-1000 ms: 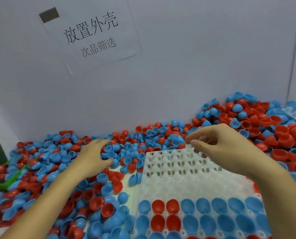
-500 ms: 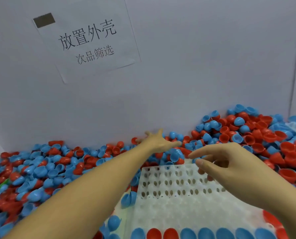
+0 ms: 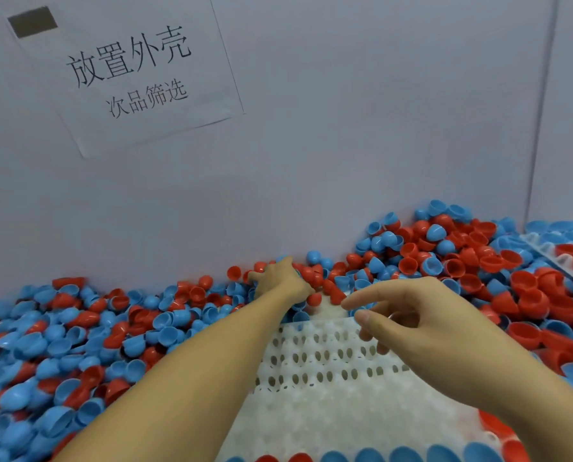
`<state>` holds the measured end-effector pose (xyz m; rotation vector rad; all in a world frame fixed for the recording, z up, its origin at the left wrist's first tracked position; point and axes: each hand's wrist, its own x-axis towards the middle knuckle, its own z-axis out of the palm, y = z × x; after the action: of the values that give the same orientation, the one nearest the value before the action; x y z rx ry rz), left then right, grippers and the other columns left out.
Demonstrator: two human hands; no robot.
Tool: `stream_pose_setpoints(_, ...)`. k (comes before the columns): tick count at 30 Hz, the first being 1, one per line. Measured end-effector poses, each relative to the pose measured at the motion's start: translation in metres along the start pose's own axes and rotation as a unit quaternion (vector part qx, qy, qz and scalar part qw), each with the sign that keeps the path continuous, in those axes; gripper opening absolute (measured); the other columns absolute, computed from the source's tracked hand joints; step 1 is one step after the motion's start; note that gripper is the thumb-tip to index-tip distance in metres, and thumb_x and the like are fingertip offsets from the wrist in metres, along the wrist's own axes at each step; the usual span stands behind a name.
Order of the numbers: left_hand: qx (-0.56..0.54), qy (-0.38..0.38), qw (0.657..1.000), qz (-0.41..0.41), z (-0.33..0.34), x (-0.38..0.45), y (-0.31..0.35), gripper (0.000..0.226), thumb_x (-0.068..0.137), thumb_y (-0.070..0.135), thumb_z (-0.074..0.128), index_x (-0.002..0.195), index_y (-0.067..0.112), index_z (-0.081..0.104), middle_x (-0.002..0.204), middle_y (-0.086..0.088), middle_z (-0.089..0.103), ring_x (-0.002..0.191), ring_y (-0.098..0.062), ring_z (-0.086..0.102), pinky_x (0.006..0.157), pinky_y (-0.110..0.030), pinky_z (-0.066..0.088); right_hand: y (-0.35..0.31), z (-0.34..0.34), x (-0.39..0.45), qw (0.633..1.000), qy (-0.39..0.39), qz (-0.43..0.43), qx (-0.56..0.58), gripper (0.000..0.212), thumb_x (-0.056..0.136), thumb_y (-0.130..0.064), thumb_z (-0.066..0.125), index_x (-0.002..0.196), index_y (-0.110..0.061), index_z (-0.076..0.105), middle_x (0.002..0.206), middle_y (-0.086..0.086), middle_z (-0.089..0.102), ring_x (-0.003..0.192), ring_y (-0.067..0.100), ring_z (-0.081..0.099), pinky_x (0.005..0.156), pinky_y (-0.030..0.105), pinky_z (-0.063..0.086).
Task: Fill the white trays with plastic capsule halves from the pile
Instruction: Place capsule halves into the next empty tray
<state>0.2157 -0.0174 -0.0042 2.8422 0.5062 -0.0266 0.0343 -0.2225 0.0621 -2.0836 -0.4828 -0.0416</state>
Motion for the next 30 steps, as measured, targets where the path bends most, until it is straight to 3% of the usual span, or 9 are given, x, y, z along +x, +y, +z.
stream_pose_setpoints(2, -0.057, 0.032, 0.998, -0.001, -0.007, 0.004, -0.011, 0.076, 0.08, 0.049, 0.079, 0.144, 0.03, 0.041, 0.135, -0.001, 0.056, 0.128, -0.029, 0.045, 0.078, -0.029, 0.036, 0.001, -0.001, 0.0, 1.0, 0.0, 0.001, -0.003, 0.014, 0.096, -0.038, 0.058, 0.099, -0.049, 0.066, 0.083, -0.036, 0.065, 0.077, -0.012, 0.063, 0.057, 0.01, 0.049)
stream_pose_setpoints(4, -0.169, 0.038, 0.985, -0.01, -0.019, 0.006, -0.021, 0.075, 0.079, 0.038, 0.084, 0.143, 0.028, 0.047, 0.136, -0.001, 0.059, 0.121, -0.025, 0.053, 0.086, -0.031, 0.045, 0.002, -0.003, -0.001, 1.0, 0.004, 0.0, -0.01, 0.014, 0.096, -0.039, 0.058, 0.099, -0.05, 0.066, 0.083, -0.038, 0.064, 0.079, -0.013, 0.062, 0.059, 0.012, 0.049)
stream_pose_setpoints(9, -0.448, 0.068, 0.889, -0.072, -0.047, 0.001, -0.052, 0.037, 0.084, 0.03, 0.077, 0.115, 0.016, 0.065, 0.116, -0.007, 0.067, 0.092, -0.021, 0.062, 0.077, -0.031, 0.054, 0.003, -0.001, -0.001, 1.0, -0.001, 0.005, 0.006, 0.016, 0.097, -0.036, 0.058, 0.1, -0.049, 0.065, 0.081, -0.034, 0.065, 0.076, -0.01, 0.063, 0.056, 0.008, 0.048)
stream_pose_setpoints(13, -0.552, 0.032, 0.819, -0.154, -0.059, -0.007, -0.081, 0.025, 0.094, 0.028, 0.065, 0.112, 0.011, 0.063, 0.118, -0.011, 0.065, 0.102, -0.029, 0.065, 0.084, -0.041, 0.057, 0.0, 0.002, 0.0, 1.0, 0.001, 0.011, 0.006, 0.015, 0.096, -0.036, 0.06, 0.102, -0.048, 0.066, 0.076, -0.024, 0.068, 0.074, -0.009, 0.064, 0.055, 0.01, 0.048)
stream_pose_setpoints(16, -0.596, 0.037, 0.776, -0.203, -0.065, -0.014, -0.099, 0.013, 0.096, 0.024, 0.058, 0.1, 0.011, 0.057, 0.109, -0.011, 0.057, 0.092, -0.028, 0.055, 0.083, -0.041, 0.052, -0.003, 0.003, 0.0, 1.0, -0.006, 0.013, 0.0, 0.015, 0.096, -0.037, 0.059, 0.103, -0.048, 0.066, 0.079, -0.03, 0.067, 0.078, -0.011, 0.063, 0.057, 0.011, 0.049)
stream_pose_setpoints(20, -0.573, 0.102, 0.784, -0.217, -0.076, -0.015, -0.119, 0.013, 0.096, 0.017, 0.054, 0.085, 0.01, 0.054, 0.086, -0.006, 0.049, 0.076, -0.024, 0.044, 0.065, -0.034, 0.042, -0.007, 0.005, 0.0, 1.0, -0.011, 0.012, -0.01, 0.014, 0.096, -0.038, 0.058, 0.101, -0.05, 0.065, 0.08, -0.032, 0.066, 0.078, -0.012, 0.063, 0.063, 0.015, 0.052)
stream_pose_setpoints(25, -0.514, 0.218, 0.816, -0.148, -0.094, -0.02, -0.129, 0.02, 0.09, 0.013, 0.061, 0.109, 0.014, 0.068, 0.093, -0.008, 0.064, 0.082, -0.025, 0.057, 0.065, -0.032, 0.044, -0.01, 0.007, 0.001, 1.0, -0.015, 0.011, -0.01, 0.016, 0.097, -0.037, 0.059, 0.095, -0.053, 0.061, 0.079, -0.021, 0.07, 0.076, -0.01, 0.064, 0.065, 0.015, 0.053)
stream_pose_setpoints(27, -0.536, 0.214, 0.806, -0.134, -0.102, -0.029, -0.12, 0.02, 0.091, 0.013, 0.06, 0.109, 0.014, 0.067, 0.093, -0.008, 0.065, 0.082, -0.024, 0.058, 0.069, -0.035, 0.045, -0.01, 0.007, 0.001, 1.0, -0.019, 0.016, -0.012, 0.014, 0.097, -0.038, 0.058, 0.098, -0.052, 0.062, 0.079, -0.024, 0.069, 0.076, -0.011, 0.063, 0.064, 0.016, 0.051)
stream_pose_setpoints(30, -0.601, 0.179, 0.771, -0.108, -0.106, -0.062, -0.098, 0.01, 0.095, 0.015, 0.058, 0.101, 0.018, 0.064, 0.094, -0.007, 0.064, 0.075, -0.021, 0.059, 0.062, -0.032, 0.047, -0.011, 0.01, 0.001, 0.999, -0.022, 0.026, -0.012, 0.014, 0.096, -0.039, 0.059, 0.103, -0.05, 0.063, 0.08, -0.021, 0.07, 0.076, -0.011, 0.064, 0.064, 0.016, 0.05)
